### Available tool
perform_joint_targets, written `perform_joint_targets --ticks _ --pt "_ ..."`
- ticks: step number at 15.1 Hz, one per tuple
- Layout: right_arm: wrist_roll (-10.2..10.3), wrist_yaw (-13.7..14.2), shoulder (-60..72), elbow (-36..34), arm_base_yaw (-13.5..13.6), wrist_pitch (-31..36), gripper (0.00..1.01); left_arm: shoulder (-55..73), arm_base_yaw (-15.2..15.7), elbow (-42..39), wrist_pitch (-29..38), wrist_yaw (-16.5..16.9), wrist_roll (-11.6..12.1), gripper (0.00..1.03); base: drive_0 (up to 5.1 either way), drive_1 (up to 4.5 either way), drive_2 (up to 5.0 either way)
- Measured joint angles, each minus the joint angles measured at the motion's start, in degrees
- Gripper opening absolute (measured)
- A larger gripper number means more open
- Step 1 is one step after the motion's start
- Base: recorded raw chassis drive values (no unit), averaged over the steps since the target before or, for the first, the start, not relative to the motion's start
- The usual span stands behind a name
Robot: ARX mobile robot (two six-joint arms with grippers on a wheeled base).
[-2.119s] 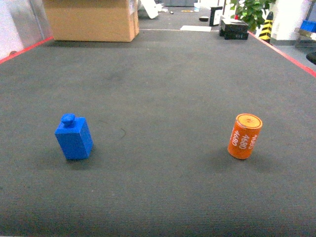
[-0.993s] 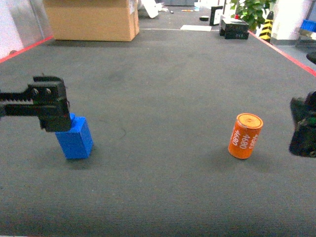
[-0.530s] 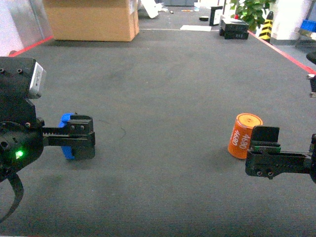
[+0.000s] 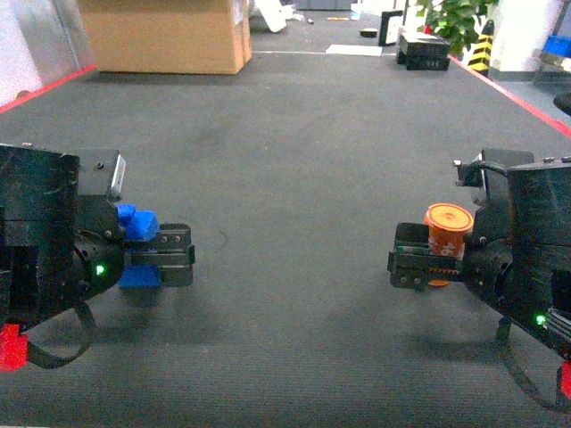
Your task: Sort blue parts and orange caps into right shelf containers
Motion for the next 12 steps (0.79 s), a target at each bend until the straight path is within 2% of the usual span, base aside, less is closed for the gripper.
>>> perform_joint_targets --ticks 2,3,5,8,9,11,12 --pt "-0.6 1.6 0.0 0.0 0.0 1.5 0.97 0.2 0.0 0.0 0.3 0.0 -1.0 0.98 0.0 0.00 0.0" --pt "-1.4 2.1 0.0 0.1 0.0 1.9 0.90 0.2 -0.1 0.1 0.4 0.0 -1.2 0.98 0.0 0.00 0.0" --pt "-3.3 2.1 0.0 0.1 0.0 1.0 0.74 0.2 -0.1 0.1 0.6 0.0 -1.2 0.84 0.0 0.00 0.0" --pt "-4.8 2.0 0.0 0.1 0.2 0.7 0.55 0.2 -0.1 0.1 0.5 0.1 -1.4 0.66 0.0 0.00 0.0" --pt "-5.4 1.9 0.0 0.2 0.5 0.5 0.48 0.2 -0.1 0.1 0.7 0.1 -1.6 0.57 0.0 0.00 0.0" --pt "-5.7 1.9 0.0 0.2 0.5 0.4 0.45 0.2 -0.1 0.0 1.2 0.1 -1.8 0.44 0.0 0.00 0.0" --pt "-5.7 1.9 -0.1 0.2 0.5 0.4 0.45 0.2 -0.1 -0.2 1.7 0.1 -1.8 0.44 0.0 0.00 0.0"
